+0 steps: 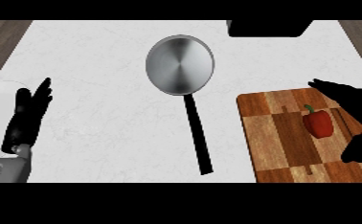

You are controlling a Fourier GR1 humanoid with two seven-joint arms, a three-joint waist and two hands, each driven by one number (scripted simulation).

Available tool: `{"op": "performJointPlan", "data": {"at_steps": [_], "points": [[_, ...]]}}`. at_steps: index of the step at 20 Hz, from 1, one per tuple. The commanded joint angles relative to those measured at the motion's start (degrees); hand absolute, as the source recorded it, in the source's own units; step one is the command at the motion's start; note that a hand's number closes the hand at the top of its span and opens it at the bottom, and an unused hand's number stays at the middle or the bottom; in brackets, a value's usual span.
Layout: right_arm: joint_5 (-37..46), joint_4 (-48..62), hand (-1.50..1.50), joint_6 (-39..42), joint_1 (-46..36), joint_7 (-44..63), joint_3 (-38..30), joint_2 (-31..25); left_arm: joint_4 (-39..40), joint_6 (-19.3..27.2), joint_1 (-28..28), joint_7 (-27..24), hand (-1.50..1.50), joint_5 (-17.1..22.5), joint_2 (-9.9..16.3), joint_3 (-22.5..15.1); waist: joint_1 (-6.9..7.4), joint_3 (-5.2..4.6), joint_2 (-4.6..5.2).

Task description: Pick the bell pepper from the cutting board and place it in the pan

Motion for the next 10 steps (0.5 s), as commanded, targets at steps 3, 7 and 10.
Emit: {"op": "performJointPlan", "data": {"at_steps": [3, 7, 10], "points": [[3.64, 4.54, -1.5, 2.69, -3.71, -3.22, -2.24, 3.73, 0.03, -3.93, -0.69, 0.32, 0.0, -0.68, 1.18, 3.53, 0.13, -0.02, 0.01], [7.44, -1.6, -1.5, 3.23, 0.26, -0.15, -2.0, 7.25, -5.0, -3.16, 1.37, 3.78, 0.0, -2.57, -0.89, 3.49, -0.03, -0.02, -0.08], [10.4, 4.07, -1.5, -1.36, 0.4, -4.89, -1.23, 8.92, -0.18, -2.49, 3.02, -2.33, 0.0, -3.46, -3.97, 3.54, 0.0, -0.02, -0.01]]}}
